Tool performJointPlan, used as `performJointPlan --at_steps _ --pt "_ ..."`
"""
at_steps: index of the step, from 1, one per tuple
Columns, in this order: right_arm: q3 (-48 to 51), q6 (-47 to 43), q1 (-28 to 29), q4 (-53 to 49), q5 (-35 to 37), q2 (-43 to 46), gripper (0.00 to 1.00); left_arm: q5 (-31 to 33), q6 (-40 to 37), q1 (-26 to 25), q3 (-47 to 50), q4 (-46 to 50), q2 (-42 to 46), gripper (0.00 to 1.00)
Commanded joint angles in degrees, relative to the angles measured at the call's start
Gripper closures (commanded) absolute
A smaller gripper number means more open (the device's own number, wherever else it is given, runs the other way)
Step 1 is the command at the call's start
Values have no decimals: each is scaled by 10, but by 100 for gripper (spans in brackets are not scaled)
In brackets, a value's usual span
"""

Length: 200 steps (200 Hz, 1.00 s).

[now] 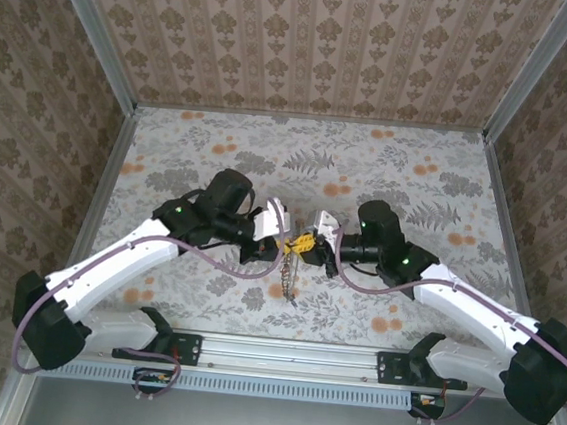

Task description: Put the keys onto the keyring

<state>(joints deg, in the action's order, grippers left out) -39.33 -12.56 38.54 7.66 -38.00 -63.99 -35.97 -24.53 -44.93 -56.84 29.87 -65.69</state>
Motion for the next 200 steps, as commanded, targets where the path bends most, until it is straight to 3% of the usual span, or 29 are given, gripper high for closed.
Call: performJointPlan --at_steps 1,20,69,158,200 --pt "35 105 4 178 -11 20 100 -36 39 5 38 -55 48 81" --pt "60 133 4 241 -6 32 100 -37 53 9 58 -70 74 79" --pt "81 150 4 290 -13 55 100 -29 58 12 74 -87 95 71" --pt "78 150 8 305 -22 30 100 -20 81 6 97 -184 84 64" --pt "68 94 19 243 -18 30 100 11 85 -1 110 -209 103 64"
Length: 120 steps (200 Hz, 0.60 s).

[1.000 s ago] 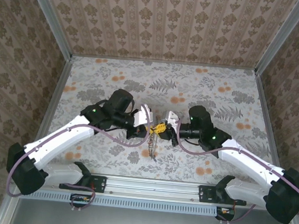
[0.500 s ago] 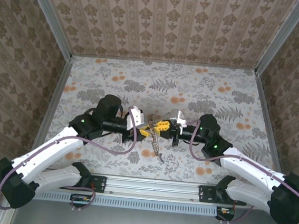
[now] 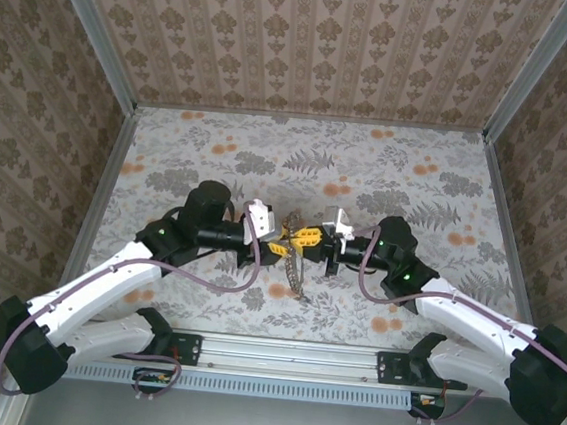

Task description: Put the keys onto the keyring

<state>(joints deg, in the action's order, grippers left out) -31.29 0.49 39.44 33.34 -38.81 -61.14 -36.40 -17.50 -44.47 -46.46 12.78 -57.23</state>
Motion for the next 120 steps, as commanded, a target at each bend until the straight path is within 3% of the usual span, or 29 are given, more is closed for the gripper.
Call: performJointPlan --at_steps 1,65,120 --pt "-12 -36 10 -14 -9 1 100 16 15 -6 6 -38 19 64" --pt "-6 -45 11 -17 -4 1 100 52 -1 -8 15 -29 56 71" --pt "-5 -34 10 -4 0 11 100 64 13 -20 47 -26 46 66"
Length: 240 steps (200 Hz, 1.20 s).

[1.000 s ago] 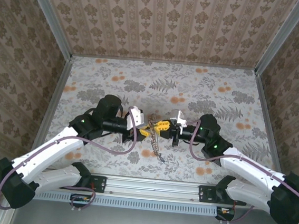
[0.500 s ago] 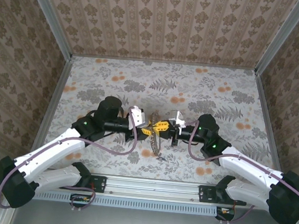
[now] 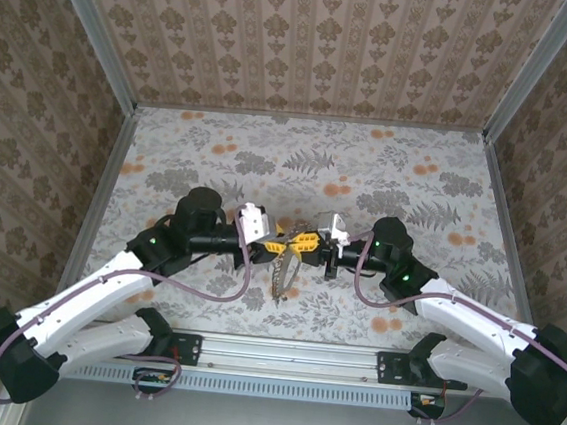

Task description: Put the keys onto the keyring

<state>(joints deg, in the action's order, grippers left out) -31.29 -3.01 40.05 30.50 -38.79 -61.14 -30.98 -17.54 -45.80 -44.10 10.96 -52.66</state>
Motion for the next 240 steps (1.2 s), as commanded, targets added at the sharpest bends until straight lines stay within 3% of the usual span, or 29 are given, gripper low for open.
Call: performJointPlan --at_steps 1,49,124,199,240 --pt "-5 1 4 24 -1 11 100 11 13 -6 24 -9 1 66" --pt "-8 -1 4 15 -3 23 100 19 31 -7 59 -21 20 61" --pt "-11 0 4 18 -5 17 100 9 70 -25 98 -121 10 57" --pt "-11 -5 4 7 -9 20 100 20 60 -42 104 -149 -3 69" --pt "-9 -11 4 2 -11 24 100 24 71 -42 117 -177 -1 59"
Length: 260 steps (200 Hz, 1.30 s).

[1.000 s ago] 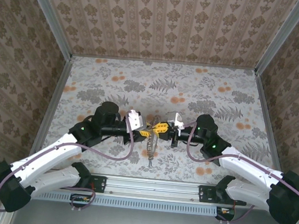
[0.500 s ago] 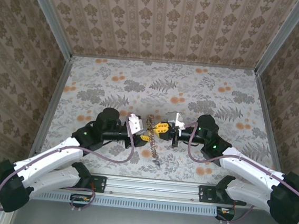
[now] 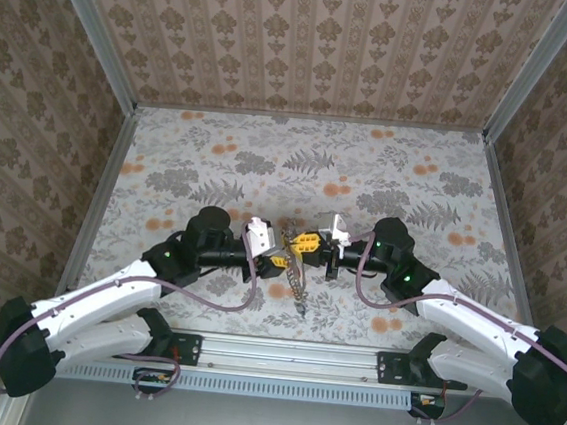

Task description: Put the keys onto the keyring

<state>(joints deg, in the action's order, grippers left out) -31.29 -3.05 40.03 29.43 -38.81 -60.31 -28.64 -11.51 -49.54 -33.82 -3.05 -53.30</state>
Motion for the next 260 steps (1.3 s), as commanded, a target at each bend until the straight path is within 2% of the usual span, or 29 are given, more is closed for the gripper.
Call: performJointPlan --at_steps 1,24,85,130,174,223,260 --pt "-9 -11 4 13 -12 16 100 0 11 -4 14 -37 6 59" --pt "-6 -14 4 16 -17 16 100 -12 22 -5 27 -65 6 56" --pt "-11 -30 4 26 -41 26 100 -8 28 -8 50 -86 9 55" --pt "-30 -74 -2 -20 -76 38 100 -46 2 -9 70 -97 34 61" --pt "-40 -105 -3 -44 -73 37 100 -60 5 -9 89 -121 61 56" --pt "-54 -106 -3 -42 -82 25 100 -61 4 -16 80 -139 33 55" --pt "-58 -107 -3 -46 -83 25 100 -55 -3 -17 71 -142 19 60"
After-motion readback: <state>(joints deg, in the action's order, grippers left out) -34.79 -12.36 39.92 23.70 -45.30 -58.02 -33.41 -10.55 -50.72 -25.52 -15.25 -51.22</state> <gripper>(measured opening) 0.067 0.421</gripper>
